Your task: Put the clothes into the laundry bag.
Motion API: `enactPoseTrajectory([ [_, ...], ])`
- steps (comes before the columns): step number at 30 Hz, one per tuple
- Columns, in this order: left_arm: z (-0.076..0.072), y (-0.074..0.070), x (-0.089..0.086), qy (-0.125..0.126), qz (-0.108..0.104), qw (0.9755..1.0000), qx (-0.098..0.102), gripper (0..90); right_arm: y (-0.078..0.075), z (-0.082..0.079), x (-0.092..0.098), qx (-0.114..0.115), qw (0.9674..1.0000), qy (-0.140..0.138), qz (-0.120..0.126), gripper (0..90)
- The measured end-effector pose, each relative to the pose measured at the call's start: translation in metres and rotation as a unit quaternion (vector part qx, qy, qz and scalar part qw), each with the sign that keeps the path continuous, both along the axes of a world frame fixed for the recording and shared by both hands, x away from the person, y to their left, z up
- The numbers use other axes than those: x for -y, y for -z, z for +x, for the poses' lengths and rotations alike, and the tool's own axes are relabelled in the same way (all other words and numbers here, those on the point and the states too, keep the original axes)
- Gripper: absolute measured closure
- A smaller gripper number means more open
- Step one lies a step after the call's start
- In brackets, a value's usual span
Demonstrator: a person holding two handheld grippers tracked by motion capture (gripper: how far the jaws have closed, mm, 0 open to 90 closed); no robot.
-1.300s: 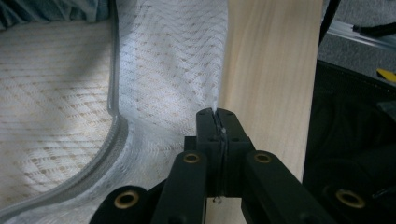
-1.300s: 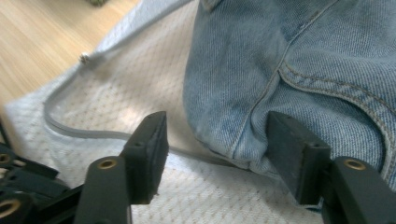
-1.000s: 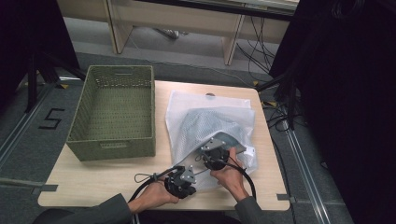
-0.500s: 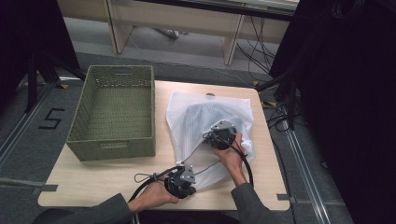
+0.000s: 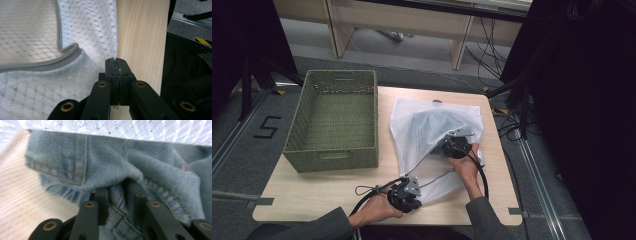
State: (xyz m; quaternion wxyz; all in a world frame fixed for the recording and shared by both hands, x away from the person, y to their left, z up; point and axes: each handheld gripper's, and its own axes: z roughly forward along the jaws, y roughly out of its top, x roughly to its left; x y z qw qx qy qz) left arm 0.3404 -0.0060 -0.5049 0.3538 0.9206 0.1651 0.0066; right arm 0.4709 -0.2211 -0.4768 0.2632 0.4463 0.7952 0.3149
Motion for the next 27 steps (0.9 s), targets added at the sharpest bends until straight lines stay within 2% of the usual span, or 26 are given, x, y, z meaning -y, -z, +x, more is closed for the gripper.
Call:
enactPoseTrajectory([
  [1,0.0,0.0,0.0,0.002,-0.001,1.0,-0.001,86.9,-0.002,-0.001,0.002,-0.002,0.9999,-0.011,-0.001,68.8],
  [2,0.001,0.0,-0.001,0.007,0.002,1.0,0.003,86.2,-0.004,-0.003,0.002,-0.004,0.9998,-0.014,0.01,66.6],
  [3,0.0,0.0,0.0,-0.001,-0.002,1.0,-0.004,85.7,-0.007,-0.006,0.003,-0.014,0.9996,-0.017,0.018,64.4],
  [5,0.0,-0.001,0.0,0.007,0.001,1.0,0.005,85.3,-0.016,-0.014,0.006,-0.045,0.9979,-0.019,0.042,56.1],
  [7,0.0,0.0,0.0,0.006,0.0,1.0,0.001,85.2,-0.023,-0.022,0.014,-0.047,0.9973,-0.022,0.052,53.8],
  [8,0.0,-0.001,0.0,0.007,0.001,1.0,0.001,85.2,-0.028,-0.027,0.017,-0.053,0.9963,-0.019,0.064,52.2],
  [10,0.0,-0.001,0.0,0.007,0.002,1.0,0.002,85.2,-0.033,-0.033,0.028,-0.045,0.9972,-0.032,0.051,51.8],
  [11,0.0,-0.001,0.001,0.005,0.0,1.0,0.002,85.2,-0.035,-0.036,0.032,-0.043,0.9977,-0.028,0.045,51.3],
  [14,0.0,-0.001,0.001,0.003,0.002,1.0,-0.004,84.4,-0.033,-0.046,0.043,-0.068,0.9968,-0.016,0.038,51.3],
  [15,0.0,-0.002,0.002,0.006,0.005,0.9999,-0.007,82.7,-0.03,-0.047,0.048,-0.07,0.997,-0.019,0.028,51.6],
  [16,0.0,-0.002,0.003,0.01,0.005,0.9999,-0.002,79.7,-0.026,-0.047,0.05,-0.072,0.9968,-0.019,0.029,51.6],
  [17,0.0,-0.002,0.005,0.012,0.002,0.9999,0.003,76.4,-0.025,-0.047,0.05,-0.083,0.9959,-0.012,0.034,53.0],
  [19,0.0,-0.005,0.013,0.013,-0.021,0.9997,0.007,72.5,-0.019,-0.045,0.049,-0.075,0.9964,-0.024,0.031,54.0],
  [20,0.0,-0.007,0.019,0.014,-0.036,0.9992,0.015,69.0,-0.019,-0.046,0.045,-0.092,0.9946,-0.018,0.043,54.0],
  [21,0.0,-0.008,0.026,0.015,-0.045,0.9986,0.022,63.0,-0.016,-0.044,0.044,-0.078,0.9961,-0.03,0.031,53.7],
  [23,0.002,-0.008,0.039,0.021,-0.031,0.9976,0.058,54.5,-0.016,-0.044,0.038,-0.088,0.9953,-0.026,0.031,53.4],
  [24,0.004,-0.006,0.046,0.021,-0.033,0.9972,0.064,52.8,-0.015,-0.043,0.037,-0.079,0.996,-0.029,0.028,53.4],
  [25,0.005,-0.004,0.052,0.02,-0.038,0.9974,0.057,52.4,-0.015,-0.043,0.035,-0.082,0.9958,-0.024,0.033,53.5],
  [26,0.007,-0.001,0.057,0.022,-0.037,0.9973,0.059,52.8,-0.015,-0.044,0.033,-0.087,0.9953,-0.021,0.036,53.8],
  [27,0.008,0.001,0.062,0.026,-0.03,0.997,0.066,55.3,-0.014,-0.044,0.033,-0.085,0.9952,-0.034,0.034,54.0],
])
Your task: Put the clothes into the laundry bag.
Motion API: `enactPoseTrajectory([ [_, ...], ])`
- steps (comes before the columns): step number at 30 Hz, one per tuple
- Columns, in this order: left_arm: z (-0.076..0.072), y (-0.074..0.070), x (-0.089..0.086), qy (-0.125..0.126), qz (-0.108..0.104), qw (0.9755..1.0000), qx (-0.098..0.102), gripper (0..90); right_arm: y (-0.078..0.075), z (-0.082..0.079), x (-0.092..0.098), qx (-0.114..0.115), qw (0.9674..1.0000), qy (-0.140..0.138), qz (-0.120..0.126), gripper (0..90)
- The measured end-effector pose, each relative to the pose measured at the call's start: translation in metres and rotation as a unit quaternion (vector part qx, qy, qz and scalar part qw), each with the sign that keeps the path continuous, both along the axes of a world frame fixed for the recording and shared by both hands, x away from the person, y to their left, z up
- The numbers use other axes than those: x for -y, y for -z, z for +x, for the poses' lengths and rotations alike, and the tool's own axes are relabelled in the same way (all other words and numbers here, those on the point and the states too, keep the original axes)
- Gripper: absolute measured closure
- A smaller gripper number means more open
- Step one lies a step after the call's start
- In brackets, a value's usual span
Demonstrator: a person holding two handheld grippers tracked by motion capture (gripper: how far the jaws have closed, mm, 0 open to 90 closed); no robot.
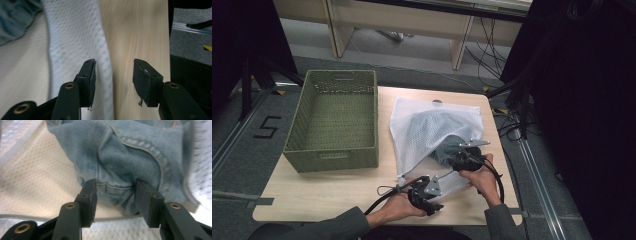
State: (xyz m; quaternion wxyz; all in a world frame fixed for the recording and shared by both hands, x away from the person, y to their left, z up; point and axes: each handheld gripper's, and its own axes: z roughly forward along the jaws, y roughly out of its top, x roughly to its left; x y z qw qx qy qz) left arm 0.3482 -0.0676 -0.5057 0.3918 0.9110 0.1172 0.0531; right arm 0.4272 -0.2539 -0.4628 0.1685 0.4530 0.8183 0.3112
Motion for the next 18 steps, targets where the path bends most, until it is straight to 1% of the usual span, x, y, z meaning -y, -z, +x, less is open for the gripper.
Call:
enactPoseTrajectory([
  [1,0.001,0.003,0.003,-0.002,0.005,1.0,-0.002,58.5,0.0,0.0,-0.001,0.009,0.9999,-0.005,0.002,54.2],
  [2,0.003,0.005,0.005,-0.005,0.004,1.0,-0.005,63.9,0.0,-0.001,-0.003,0.005,0.9999,-0.009,0.0,54.1],
  [3,0.005,0.005,0.005,-0.004,0.006,1.0,0.003,69.4,0.001,-0.001,-0.005,0.004,0.9999,-0.015,-0.002,53.9],
  [4,0.005,0.005,0.006,-0.02,0.0,0.9997,-0.011,76.1,0.002,-0.002,-0.008,0.005,0.9999,-0.013,-0.001,54.8],
  [5,0.008,0.004,0.003,-0.011,0.013,0.9999,-0.002,80.4,0.002,-0.001,-0.009,0.002,0.9998,-0.019,-0.004,55.8],
  [6,0.008,0.005,0.003,-0.018,0.006,0.9998,-0.005,84.0,0.004,0.0,-0.01,0.016,0.9995,-0.025,-0.012,57.8],
  [7,0.009,0.003,0.001,-0.009,0.02,0.9998,-0.001,85.9,0.005,-0.001,-0.013,0.009,0.9997,-0.021,-0.012,60.6],
  [8,0.007,0.005,0.001,-0.023,0.003,0.9997,-0.008,87.3,0.004,-0.001,-0.014,-0.002,0.9996,-0.024,-0.012,62.6],
  [9,0.006,0.004,0.0,-0.021,0.005,0.9997,-0.009,87.8,0.006,-0.001,-0.016,0.011,0.9994,-0.027,-0.019,63.2],
  [10,0.006,0.003,-0.004,-0.011,0.013,0.9998,-0.011,88.1,0.007,-0.001,-0.018,0.009,0.9994,-0.03,-0.018,64.1],
  [11,0.004,0.004,-0.005,-0.021,0.001,0.9995,-0.022,88.1,0.006,-0.003,-0.021,0.006,0.9988,-0.043,-0.021,66.1],
  [12,0.003,0.004,-0.008,-0.022,0.003,0.9994,-0.027,88.2,0.006,-0.003,-0.022,0.012,0.9987,-0.046,-0.02,67.5],
  [14,0.002,0.004,-0.014,-0.022,0.004,0.999,-0.037,88.4,0.005,-0.004,-0.023,0.014,0.998,-0.058,-0.021,69.4],
  [15,0.001,0.003,-0.017,-0.021,0.005,0.999,-0.039,88.5,0.008,-0.005,-0.025,0.027,0.998,-0.056,-0.011,70.3],
  [16,0.0,0.003,-0.02,-0.02,0.005,0.999,-0.04,88.5,0.008,-0.007,-0.026,0.023,0.9979,-0.059,-0.011,70.9],
  [17,0.001,0.003,-0.022,-0.014,0.01,0.9992,-0.035,88.5,0.009,-0.008,-0.028,0.023,0.9981,-0.057,-0.008,71.2],
  [18,0.0,0.003,-0.023,-0.014,0.01,0.9991,-0.04,88.6,0.008,-0.01,-0.03,0.011,0.9982,-0.058,-0.013,71.6],
])
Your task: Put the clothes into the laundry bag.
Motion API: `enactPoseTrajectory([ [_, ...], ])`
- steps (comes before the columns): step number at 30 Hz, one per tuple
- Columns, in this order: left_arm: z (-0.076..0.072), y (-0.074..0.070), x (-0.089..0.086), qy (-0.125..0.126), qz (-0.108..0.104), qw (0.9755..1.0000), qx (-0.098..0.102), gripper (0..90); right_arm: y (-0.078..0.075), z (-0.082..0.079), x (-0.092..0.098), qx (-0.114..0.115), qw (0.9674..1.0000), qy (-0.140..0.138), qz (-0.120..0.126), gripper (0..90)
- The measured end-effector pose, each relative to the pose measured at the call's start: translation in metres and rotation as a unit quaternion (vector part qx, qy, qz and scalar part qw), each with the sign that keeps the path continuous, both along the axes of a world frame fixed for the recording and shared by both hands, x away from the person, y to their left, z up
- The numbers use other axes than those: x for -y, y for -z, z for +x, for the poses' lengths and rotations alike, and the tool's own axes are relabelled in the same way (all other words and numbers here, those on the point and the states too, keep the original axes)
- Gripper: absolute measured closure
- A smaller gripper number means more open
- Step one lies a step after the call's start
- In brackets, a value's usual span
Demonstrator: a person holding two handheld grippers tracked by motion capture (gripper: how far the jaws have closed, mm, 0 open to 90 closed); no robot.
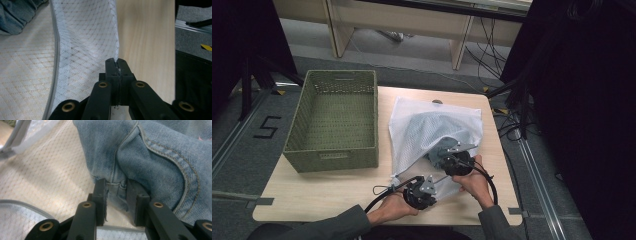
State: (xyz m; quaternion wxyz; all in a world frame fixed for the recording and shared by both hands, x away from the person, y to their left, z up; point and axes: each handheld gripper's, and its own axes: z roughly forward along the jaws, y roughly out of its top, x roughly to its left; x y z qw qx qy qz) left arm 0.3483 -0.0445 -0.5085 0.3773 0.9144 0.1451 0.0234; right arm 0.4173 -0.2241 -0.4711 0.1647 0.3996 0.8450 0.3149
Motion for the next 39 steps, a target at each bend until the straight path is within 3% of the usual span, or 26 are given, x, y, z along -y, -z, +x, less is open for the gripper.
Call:
enactPoseTrajectory([
  [1,0.001,0.0,-0.001,0.006,0.002,1.0,0.005,88.6,-0.001,-0.001,-0.001,-0.01,0.9999,-0.001,-0.006,72.1],
  [2,0.0,0.0,0.0,0.003,0.0,1.0,0.002,88.6,0.003,0.002,-0.002,0.018,0.9998,-0.003,-0.007,73.3],
  [3,0.0,0.0,-0.001,0.004,0.0,1.0,0.002,88.7,0.0,0.003,-0.003,0.003,0.9998,0.002,-0.02,75.5],
  [4,0.0,0.0,-0.001,-0.001,-0.004,1.0,-0.005,88.7,0.001,0.004,-0.004,0.004,0.9997,0.007,-0.025,78.2],
  [8,0.0,0.002,-0.002,-0.004,-0.016,0.9998,-0.013,88.7,0.009,0.02,-0.007,0.034,0.997,0.041,-0.056,85.4],
  [9,-0.001,0.002,-0.002,-0.007,-0.015,0.9997,-0.02,88.7,0.012,0.025,-0.006,0.037,0.9967,0.048,-0.054,85.8],
  [10,0.0,0.001,-0.003,0.002,-0.012,0.9999,-0.01,88.8,0.013,0.032,-0.004,0.045,0.9962,0.045,-0.059,86.3],
  [11,0.0,0.001,-0.003,-0.001,-0.013,0.9998,-0.016,88.8,0.015,0.035,-0.005,0.043,0.9958,0.065,-0.049,86.4],
  [13,0.0,0.002,-0.003,-0.004,-0.016,0.9996,-0.022,88.8,0.014,0.043,-0.005,0.042,0.9953,0.073,-0.047,86.2],
  [15,0.0,0.001,-0.003,0.0,-0.012,0.9998,-0.013,88.8,0.014,0.051,-0.002,0.055,0.9941,0.083,-0.044,85.6],
  [16,0.0,0.001,-0.003,0.003,-0.012,0.9999,-0.007,88.8,0.012,0.054,-0.002,0.051,0.9933,0.098,-0.033,86.5],
  [17,-0.001,0.001,-0.003,0.0,-0.012,0.9998,-0.013,88.7,0.014,0.06,0.002,0.075,0.9927,0.086,-0.039,85.1],
  [19,0.0,0.002,-0.003,0.0,-0.013,0.9998,-0.013,88.7,0.013,0.063,0.007,0.064,0.9915,0.109,-0.028,84.9],
  [21,0.0,0.001,-0.003,0.002,-0.012,0.9999,-0.008,88.7,0.012,0.061,0.006,0.036,0.9927,0.115,-0.006,83.2],
  [22,0.0,0.001,-0.003,0.002,-0.012,0.9999,-0.009,88.6,0.011,0.061,0.009,0.05,0.9939,0.097,-0.017,82.2],
  [23,0.0,0.001,-0.003,0.002,-0.011,0.9999,-0.008,88.6,0.01,0.059,0.009,0.048,0.9942,0.096,-0.011,81.1],
  [24,0.0,0.001,-0.002,-0.001,-0.011,0.9998,-0.016,88.3,0.008,0.057,0.01,0.041,0.9945,0.096,-0.005,79.7],
  [27,0.0,0.0,-0.003,0.007,-0.005,0.9999,-0.013,85.5,0.0,0.049,0.013,0.033,0.9958,0.084,0.013,73.3],
  [29,-0.001,0.0,-0.002,0.004,-0.012,0.9997,-0.02,82.7,-0.009,0.041,0.016,0.02,0.9956,0.081,0.043,68.1],
  [30,-0.001,-0.001,-0.003,0.003,-0.01,0.9997,-0.023,81.3,-0.013,0.038,0.019,0.03,0.9965,0.066,0.04,64.8],
  [32,-0.001,-0.005,-0.005,0.004,-0.016,0.9994,-0.031,76.4,-0.024,0.03,0.021,0.02,0.9968,0.063,0.046,58.2],
  [35,-0.004,-0.015,-0.009,0.009,-0.022,0.9992,-0.033,68.6,-0.038,0.02,0.027,0.057,0.9958,0.042,0.058,52.7],
  [36,-0.005,-0.019,-0.011,0.009,-0.027,0.999,-0.035,65.9,-0.045,0.016,0.028,0.059,0.9952,0.049,0.06,51.6],
  [39,-0.007,-0.031,-0.022,0.004,-0.039,0.9988,-0.028,60.0,-0.057,0.01,0.033,0.095,0.9933,0.049,0.042,50.6],
])
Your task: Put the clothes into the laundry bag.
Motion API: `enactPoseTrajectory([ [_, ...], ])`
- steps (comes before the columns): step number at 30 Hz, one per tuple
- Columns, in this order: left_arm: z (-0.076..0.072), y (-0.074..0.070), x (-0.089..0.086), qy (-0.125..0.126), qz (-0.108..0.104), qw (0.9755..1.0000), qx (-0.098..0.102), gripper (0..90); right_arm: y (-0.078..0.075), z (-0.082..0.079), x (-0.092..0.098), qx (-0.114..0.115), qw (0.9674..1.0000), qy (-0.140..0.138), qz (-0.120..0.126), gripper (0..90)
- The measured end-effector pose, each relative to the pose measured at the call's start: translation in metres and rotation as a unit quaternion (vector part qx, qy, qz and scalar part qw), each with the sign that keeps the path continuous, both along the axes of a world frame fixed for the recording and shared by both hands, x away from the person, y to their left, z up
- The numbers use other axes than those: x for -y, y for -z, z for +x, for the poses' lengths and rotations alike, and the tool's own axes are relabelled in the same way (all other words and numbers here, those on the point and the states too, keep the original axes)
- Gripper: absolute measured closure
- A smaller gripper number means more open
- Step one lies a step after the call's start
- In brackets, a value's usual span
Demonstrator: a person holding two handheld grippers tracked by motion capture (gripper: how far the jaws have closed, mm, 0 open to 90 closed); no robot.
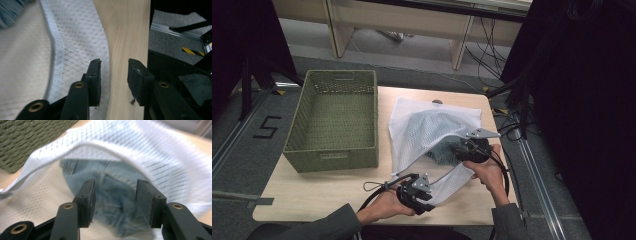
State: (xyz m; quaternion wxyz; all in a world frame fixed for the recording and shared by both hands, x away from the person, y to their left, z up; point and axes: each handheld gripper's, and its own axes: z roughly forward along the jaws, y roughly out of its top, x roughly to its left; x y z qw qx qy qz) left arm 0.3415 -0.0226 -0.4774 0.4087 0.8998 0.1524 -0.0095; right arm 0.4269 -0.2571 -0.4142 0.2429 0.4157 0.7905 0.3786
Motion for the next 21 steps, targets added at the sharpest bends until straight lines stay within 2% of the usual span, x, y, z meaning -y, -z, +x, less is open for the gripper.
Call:
enactPoseTrajectory([
  [1,0.0,-0.003,-0.005,-0.005,-0.003,1.0,0.0,58.8,-0.002,-0.001,0.0,0.012,0.9999,0.004,-0.001,50.6],
  [2,0.001,-0.006,-0.01,-0.006,-0.002,1.0,0.003,57.8,-0.005,-0.002,0.0,0.01,0.9999,0.013,0.002,50.6],
  [3,0.0,-0.009,-0.015,-0.02,-0.005,0.9998,-0.001,56.4,-0.008,0.0,0.002,0.023,0.9997,0.01,-0.006,50.6],
  [4,0.002,-0.011,-0.021,-0.02,-0.002,0.9998,0.007,54.7,-0.008,0.001,0.001,0.033,0.9994,0.012,-0.007,50.3],
  [5,0.002,-0.013,-0.027,-0.03,-0.003,0.9995,0.004,53.1,-0.008,0.002,-0.001,0.031,0.9994,0.013,-0.004,50.1],
  [7,0.003,-0.015,-0.039,-0.045,0.005,0.999,0.008,50.6,-0.007,0.005,-0.003,0.022,0.9994,0.004,-0.027,50.6],
  [8,0.004,-0.016,-0.044,-0.054,0.01,0.9985,0.007,49.5,-0.004,0.007,-0.006,0.026,0.9992,0.011,-0.028,52.2],
  [9,0.005,-0.016,-0.05,-0.059,0.015,0.9981,0.008,48.8,-0.003,0.009,-0.007,0.011,0.9992,0.018,-0.033,55.4],
  [10,0.007,-0.016,-0.055,-0.059,0.016,0.9981,0.01,48.3,-0.001,0.014,-0.006,0.022,0.9985,0.017,-0.048,60.4],
  [11,0.006,-0.015,-0.059,-0.07,0.021,0.9973,0.005,46.9,0.003,0.02,-0.008,0.031,0.9971,0.023,-0.065,72.7],
  [12,0.007,-0.014,-0.062,-0.072,0.025,0.997,0.009,46.9,0.003,0.02,-0.008,0.031,0.9971,0.023,-0.065,72.7],
  [14,0.008,-0.013,-0.068,-0.079,0.035,0.9962,0.01,44.2,0.005,0.025,-0.009,0.033,0.996,0.028,-0.078,82.7],
  [16,0.009,-0.013,-0.073,-0.081,0.044,0.9956,0.011,42.9,0.005,0.026,-0.01,0.035,0.9956,0.03,-0.082,86.2],
  [17,0.011,-0.015,-0.077,-0.068,0.066,0.9953,0.018,42.2,0.004,0.024,-0.011,0.033,0.996,0.033,-0.077,87.2],
  [19,0.013,-0.016,-0.081,-0.076,0.064,0.9949,0.017,41.2,0.0,0.019,-0.01,0.035,0.9953,0.027,-0.086,88.7],
  [21,0.015,-0.017,-0.085,-0.079,0.063,0.9946,0.022,41.2,-0.005,0.01,-0.009,0.038,0.9956,0.028,-0.082,89.4],
])
